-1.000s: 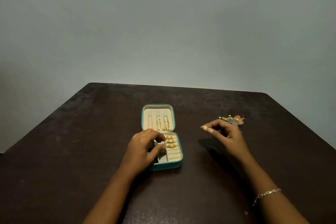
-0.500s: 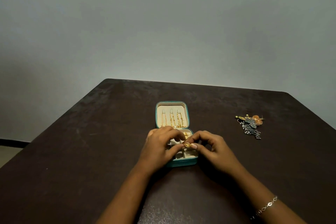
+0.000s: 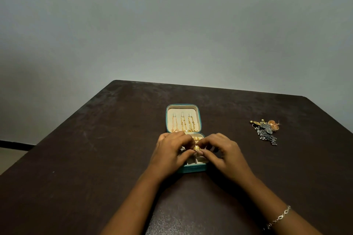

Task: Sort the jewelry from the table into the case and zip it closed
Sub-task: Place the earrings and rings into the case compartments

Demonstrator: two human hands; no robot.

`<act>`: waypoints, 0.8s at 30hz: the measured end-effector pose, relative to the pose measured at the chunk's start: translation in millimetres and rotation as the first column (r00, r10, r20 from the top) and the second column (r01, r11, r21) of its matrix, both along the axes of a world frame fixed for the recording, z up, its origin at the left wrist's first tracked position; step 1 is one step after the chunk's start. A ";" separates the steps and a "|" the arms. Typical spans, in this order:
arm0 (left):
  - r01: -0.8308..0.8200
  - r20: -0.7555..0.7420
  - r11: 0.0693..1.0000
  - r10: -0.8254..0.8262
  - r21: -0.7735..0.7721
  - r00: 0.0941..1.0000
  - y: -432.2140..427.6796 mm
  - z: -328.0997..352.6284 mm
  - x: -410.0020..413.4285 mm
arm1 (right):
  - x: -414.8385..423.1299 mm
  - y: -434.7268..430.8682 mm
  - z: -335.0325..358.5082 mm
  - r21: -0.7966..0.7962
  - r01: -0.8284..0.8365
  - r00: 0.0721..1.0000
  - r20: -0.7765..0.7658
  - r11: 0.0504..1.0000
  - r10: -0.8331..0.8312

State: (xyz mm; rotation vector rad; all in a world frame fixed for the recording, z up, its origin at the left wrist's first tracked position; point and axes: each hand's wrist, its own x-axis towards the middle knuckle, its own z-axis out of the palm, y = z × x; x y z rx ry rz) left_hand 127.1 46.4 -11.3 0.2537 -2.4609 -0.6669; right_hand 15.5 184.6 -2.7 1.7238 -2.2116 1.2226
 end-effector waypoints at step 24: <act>0.029 0.014 1.000 -0.029 -0.003 0.999 -5.0 1.5 1.7 | -7.8 2.8 2.4 0.135 0.108 0.975 -0.210 0.985 -0.078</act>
